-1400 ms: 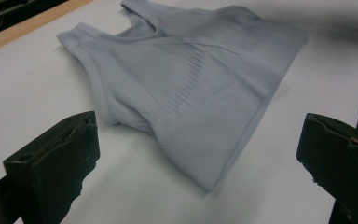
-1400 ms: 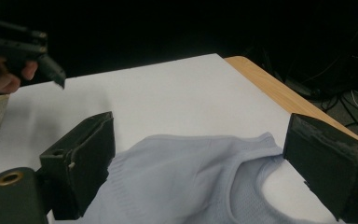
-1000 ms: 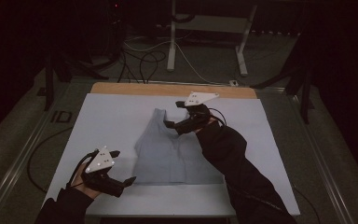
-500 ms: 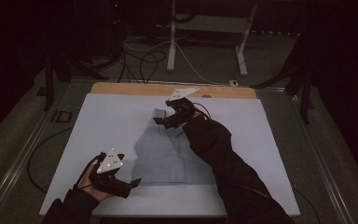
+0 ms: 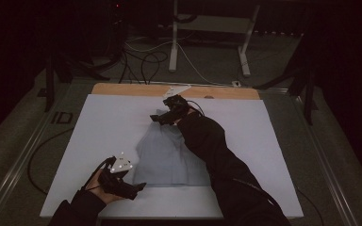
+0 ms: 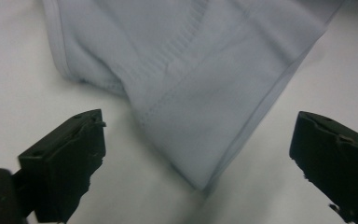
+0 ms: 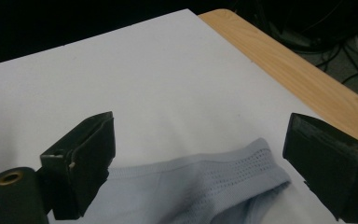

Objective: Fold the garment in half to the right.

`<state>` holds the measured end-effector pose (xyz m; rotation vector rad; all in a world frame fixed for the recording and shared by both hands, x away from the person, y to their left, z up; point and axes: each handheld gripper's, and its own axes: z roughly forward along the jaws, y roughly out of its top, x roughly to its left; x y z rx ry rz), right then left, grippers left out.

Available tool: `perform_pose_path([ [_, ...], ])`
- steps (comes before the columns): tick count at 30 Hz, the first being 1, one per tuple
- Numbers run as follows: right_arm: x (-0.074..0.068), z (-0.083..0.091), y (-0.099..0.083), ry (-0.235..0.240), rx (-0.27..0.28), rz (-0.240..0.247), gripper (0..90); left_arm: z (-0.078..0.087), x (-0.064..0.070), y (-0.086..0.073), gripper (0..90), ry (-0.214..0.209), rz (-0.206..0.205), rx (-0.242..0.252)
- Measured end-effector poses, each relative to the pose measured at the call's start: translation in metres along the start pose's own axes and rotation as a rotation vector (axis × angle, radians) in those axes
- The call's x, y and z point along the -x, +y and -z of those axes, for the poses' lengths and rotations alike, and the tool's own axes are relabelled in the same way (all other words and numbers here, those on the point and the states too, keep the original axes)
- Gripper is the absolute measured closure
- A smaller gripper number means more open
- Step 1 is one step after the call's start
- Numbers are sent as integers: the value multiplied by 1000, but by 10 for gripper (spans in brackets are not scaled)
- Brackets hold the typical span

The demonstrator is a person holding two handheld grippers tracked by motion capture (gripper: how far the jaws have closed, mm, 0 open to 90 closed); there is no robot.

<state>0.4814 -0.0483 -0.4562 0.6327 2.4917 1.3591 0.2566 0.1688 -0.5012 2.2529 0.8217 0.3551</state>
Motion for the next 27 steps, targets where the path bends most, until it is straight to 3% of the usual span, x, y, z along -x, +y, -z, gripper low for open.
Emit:
perform_pose_path([
  [5,2,-11,-2,-9,-31,-10,93,-8,0,-5,148,14,-14,-43],
  [13,6,-27,-7,-5,-52,-35,92,-20,-4,-8,203,29,-19,-95],
  [18,7,-38,-7,-8,-66,-36,93,-26,-6,-10,312,19,-9,-117],
  [22,8,-40,-7,-7,-73,-36,93,-27,-7,-10,330,2,2,-113],
  [27,9,-43,-7,-2,-79,-51,93,-29,-7,-8,420,-21,5,-121],
])
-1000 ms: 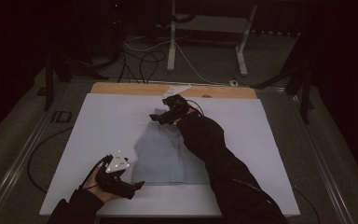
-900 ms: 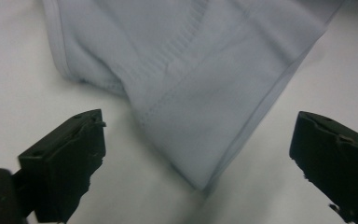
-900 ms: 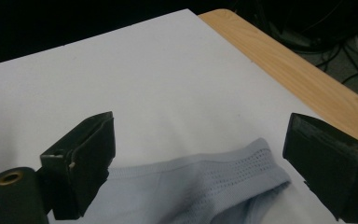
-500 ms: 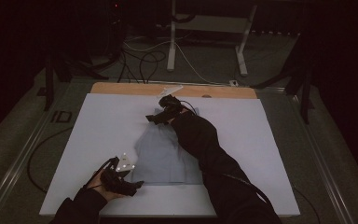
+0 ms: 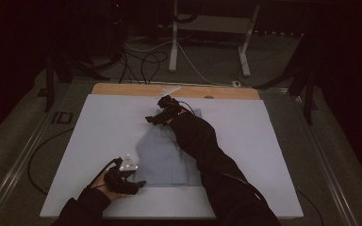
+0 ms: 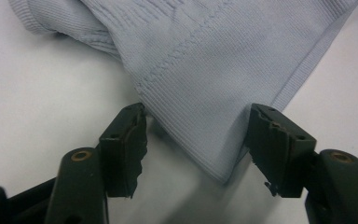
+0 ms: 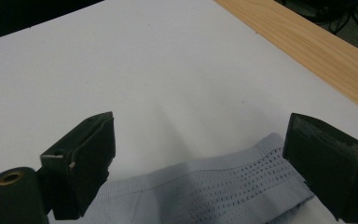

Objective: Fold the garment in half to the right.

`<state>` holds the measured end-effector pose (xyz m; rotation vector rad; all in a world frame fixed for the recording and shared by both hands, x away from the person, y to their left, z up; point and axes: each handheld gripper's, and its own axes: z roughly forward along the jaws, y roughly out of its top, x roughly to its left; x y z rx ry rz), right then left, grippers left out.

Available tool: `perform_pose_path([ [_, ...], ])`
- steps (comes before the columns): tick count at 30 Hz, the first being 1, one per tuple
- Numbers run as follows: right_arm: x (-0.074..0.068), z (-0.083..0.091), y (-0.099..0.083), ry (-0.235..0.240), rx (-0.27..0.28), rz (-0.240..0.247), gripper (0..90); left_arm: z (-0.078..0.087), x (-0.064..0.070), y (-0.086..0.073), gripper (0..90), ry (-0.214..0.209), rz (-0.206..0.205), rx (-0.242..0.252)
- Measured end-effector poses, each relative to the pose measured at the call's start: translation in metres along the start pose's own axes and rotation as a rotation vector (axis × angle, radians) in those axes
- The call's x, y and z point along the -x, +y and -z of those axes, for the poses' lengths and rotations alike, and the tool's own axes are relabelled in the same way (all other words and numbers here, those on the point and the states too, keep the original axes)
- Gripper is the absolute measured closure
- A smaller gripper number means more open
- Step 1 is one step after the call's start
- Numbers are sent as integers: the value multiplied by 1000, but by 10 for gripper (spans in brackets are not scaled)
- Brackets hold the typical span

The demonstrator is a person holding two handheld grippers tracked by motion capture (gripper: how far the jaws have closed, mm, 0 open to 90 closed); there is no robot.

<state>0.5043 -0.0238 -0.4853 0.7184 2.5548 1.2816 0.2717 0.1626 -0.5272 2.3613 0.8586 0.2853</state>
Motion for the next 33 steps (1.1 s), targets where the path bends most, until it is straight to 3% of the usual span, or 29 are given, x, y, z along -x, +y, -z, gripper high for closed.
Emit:
perform_pose_path([
  [3,1,-1,0,2,-5,3,93,0,1,1,478,-13,-6,0],
  [5,2,-3,1,1,-15,-23,93,0,2,2,609,-31,-16,0],
  [7,4,-4,1,-5,-21,-17,93,0,3,3,735,-53,-18,6],
  [9,6,-4,1,-7,-26,-18,94,0,5,4,773,-54,-25,13],
  [10,9,-5,1,-11,-20,-53,113,0,5,5,827,-60,-36,14],
  [13,14,-5,2,-12,-16,-71,114,1,6,6,838,-64,-46,22],
  [15,17,-7,3,-38,-25,-74,116,4,7,7,845,-75,-46,40],
  [17,23,-9,5,-47,-36,-116,134,5,8,8,849,-83,-57,46],
  [20,25,-13,9,-76,-56,-147,132,5,8,8,850,-86,-55,44],
  [22,26,-16,10,-66,-65,-155,127,5,8,8,850,-94,-54,47],
  [24,25,-23,14,-82,-122,-149,162,6,8,9,851,-99,-52,49],
  [26,24,-25,14,-88,-140,-138,203,6,9,9,851,-98,-60,50],
  [27,23,-30,15,-115,-173,-147,282,6,9,9,851,-103,-59,54],
  [29,21,-35,17,-139,-208,-148,325,6,8,9,851,-104,-59,52],
  [33,21,-43,19,-153,-243,-151,364,6,9,8,851,-102,-57,51],
])
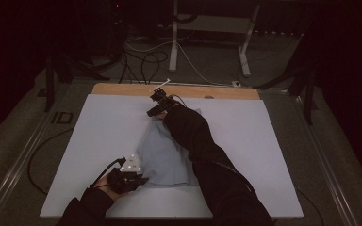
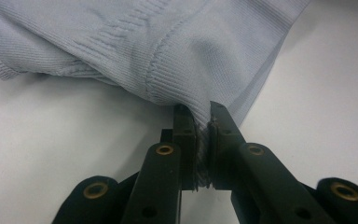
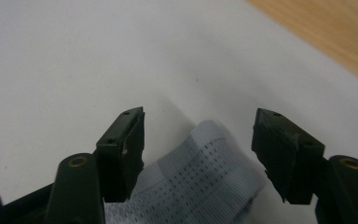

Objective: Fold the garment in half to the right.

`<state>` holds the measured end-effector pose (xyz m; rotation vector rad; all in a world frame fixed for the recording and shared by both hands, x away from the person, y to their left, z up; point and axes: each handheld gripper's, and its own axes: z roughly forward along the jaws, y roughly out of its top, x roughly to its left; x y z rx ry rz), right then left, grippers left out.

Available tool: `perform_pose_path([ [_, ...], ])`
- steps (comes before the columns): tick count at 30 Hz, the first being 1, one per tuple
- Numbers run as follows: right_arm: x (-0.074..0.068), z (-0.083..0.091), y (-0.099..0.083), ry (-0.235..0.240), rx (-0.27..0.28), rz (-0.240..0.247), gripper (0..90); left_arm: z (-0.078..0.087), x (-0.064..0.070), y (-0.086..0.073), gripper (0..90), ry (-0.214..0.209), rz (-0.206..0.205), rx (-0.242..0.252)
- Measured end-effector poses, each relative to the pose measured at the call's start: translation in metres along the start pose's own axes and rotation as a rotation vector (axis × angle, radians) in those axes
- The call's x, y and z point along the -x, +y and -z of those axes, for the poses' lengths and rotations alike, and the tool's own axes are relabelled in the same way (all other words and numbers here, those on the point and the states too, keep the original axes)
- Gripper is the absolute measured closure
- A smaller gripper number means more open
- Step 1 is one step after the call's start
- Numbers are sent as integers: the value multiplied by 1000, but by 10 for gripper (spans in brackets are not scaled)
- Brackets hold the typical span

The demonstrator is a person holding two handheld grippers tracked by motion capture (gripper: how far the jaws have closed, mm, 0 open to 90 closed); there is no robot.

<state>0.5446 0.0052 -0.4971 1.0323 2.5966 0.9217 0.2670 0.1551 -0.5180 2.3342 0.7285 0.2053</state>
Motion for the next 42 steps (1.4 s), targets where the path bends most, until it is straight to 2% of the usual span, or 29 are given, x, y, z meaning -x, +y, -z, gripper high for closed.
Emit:
perform_pose_path([
  [4,-1,-7,3,-13,-25,5,423,0,0,0,850,-1,0,0],
  [6,-3,-13,3,-26,-65,17,465,0,0,0,851,1,0,-1],
  [7,-3,-13,3,-26,-65,17,465,0,0,0,851,1,-1,-4],
  [8,-4,-17,2,-38,-92,22,504,-1,-1,0,850,3,1,-5],
  [11,-5,-18,2,-45,-99,27,515,-1,-1,0,851,2,-1,-5],
  [13,-5,-21,1,-83,-121,56,610,-1,-1,0,850,2,-2,-4],
  [17,-7,-21,1,-86,-126,60,690,-2,-2,-1,851,1,-3,-12],
  [18,-8,-20,2,-82,-131,88,736,-3,-2,-1,851,1,-2,-14],
  [20,-8,-20,2,-82,-132,96,761,-3,-1,0,851,1,-2,-13],
  [21,-9,-20,2,-76,-135,116,809,-3,-1,0,851,1,-4,-14],
  [22,-9,-19,3,-71,-136,110,828,-3,-2,0,851,0,-4,-13],
  [25,-11,-17,4,-71,-139,133,849,-2,-3,-1,853,-22,1,-4],
  [27,-11,-15,5,-60,-136,149,852,-2,-3,-1,854,-25,0,-5],
  [31,-11,-8,6,-43,-122,146,853,-2,0,2,854,-24,-16,2],
  [32,-11,-7,6,-37,-119,160,853,-1,0,2,853,-22,-22,-2],
  [42,-10,9,10,-16,-86,157,854,7,3,9,854,-16,-40,17],
])
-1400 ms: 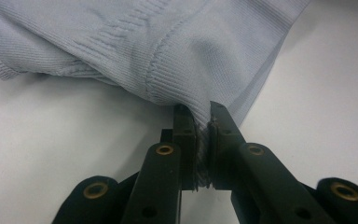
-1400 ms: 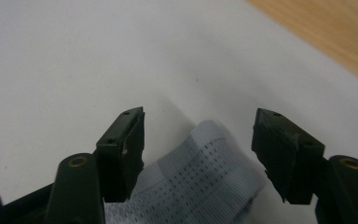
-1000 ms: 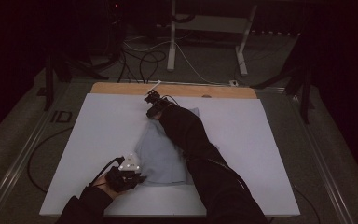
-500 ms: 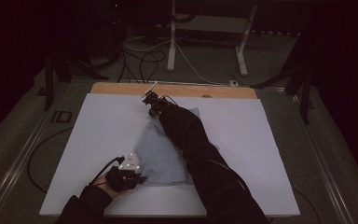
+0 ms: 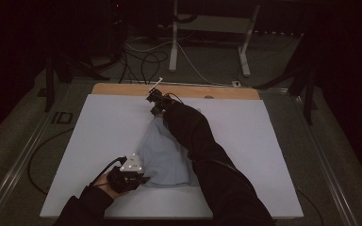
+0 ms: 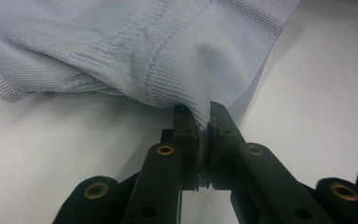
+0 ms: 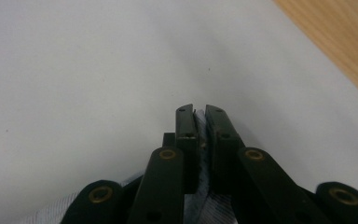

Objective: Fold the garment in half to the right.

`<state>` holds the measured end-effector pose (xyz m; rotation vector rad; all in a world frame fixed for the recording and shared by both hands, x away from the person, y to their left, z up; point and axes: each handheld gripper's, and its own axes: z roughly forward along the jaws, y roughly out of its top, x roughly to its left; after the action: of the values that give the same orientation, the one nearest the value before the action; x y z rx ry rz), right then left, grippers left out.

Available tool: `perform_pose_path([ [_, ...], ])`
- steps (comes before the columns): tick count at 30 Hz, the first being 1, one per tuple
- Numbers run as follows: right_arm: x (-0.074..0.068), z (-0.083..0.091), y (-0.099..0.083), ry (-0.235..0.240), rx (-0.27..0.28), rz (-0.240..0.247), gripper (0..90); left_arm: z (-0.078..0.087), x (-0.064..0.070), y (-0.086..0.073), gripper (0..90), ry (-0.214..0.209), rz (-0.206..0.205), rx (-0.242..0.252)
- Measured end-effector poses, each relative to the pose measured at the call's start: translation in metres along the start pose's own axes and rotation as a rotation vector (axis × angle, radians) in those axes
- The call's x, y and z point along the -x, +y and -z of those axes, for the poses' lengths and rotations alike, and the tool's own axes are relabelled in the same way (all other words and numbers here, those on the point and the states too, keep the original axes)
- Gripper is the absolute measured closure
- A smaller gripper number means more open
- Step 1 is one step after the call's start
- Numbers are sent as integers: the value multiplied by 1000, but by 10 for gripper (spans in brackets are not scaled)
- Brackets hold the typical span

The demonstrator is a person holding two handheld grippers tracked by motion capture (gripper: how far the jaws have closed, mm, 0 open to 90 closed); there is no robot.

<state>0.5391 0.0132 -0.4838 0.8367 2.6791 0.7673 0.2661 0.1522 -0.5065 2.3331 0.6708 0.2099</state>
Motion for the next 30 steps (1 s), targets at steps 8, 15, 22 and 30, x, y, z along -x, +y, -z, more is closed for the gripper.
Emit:
perform_pose_path([
  [8,2,13,0,4,18,30,854,3,3,7,854,4,-33,-9],
  [15,6,27,0,22,58,20,854,9,7,20,854,7,-72,-3],
  [22,12,42,-3,24,86,22,854,10,12,35,854,1,-119,-4],
  [30,23,60,-9,36,114,20,854,7,19,57,854,-14,-190,-26],
])
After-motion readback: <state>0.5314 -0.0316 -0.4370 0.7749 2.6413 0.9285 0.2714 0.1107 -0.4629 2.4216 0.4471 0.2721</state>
